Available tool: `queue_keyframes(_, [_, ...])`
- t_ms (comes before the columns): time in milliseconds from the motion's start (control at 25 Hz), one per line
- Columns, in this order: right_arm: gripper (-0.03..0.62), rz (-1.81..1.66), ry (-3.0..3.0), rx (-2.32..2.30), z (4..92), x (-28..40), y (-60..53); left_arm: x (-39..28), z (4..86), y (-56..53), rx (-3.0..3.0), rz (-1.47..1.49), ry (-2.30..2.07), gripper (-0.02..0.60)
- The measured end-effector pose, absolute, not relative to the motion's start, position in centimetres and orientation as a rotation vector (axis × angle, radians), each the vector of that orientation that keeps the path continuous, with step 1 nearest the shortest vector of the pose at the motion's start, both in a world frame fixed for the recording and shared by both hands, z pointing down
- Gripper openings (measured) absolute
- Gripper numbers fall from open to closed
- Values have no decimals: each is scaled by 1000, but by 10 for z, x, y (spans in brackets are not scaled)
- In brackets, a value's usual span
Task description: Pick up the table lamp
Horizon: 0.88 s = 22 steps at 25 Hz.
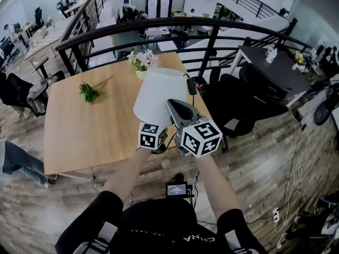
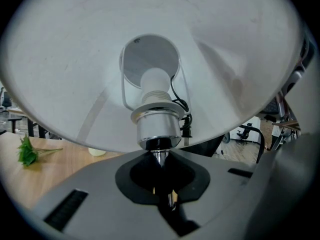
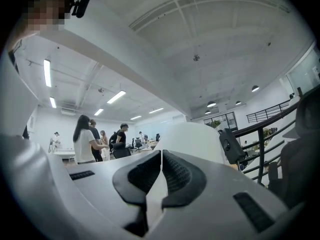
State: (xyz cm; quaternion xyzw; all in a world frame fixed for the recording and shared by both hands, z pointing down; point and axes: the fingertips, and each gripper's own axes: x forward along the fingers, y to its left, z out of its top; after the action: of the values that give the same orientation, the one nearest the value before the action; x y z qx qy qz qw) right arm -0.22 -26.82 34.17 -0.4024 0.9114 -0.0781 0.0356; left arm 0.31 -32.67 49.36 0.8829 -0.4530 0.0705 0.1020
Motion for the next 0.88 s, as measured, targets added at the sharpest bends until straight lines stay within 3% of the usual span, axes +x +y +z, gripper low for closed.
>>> queue_keyframes(360, [29, -242, 2782, -1319, 348, -53, -153, -43, 501, -209, 2628, 216, -1266, 29])
queue_keyframes(880, [31, -224, 2782, -1386, 342, -33, -95, -16, 494, -151, 2648, 195, -1203, 29])
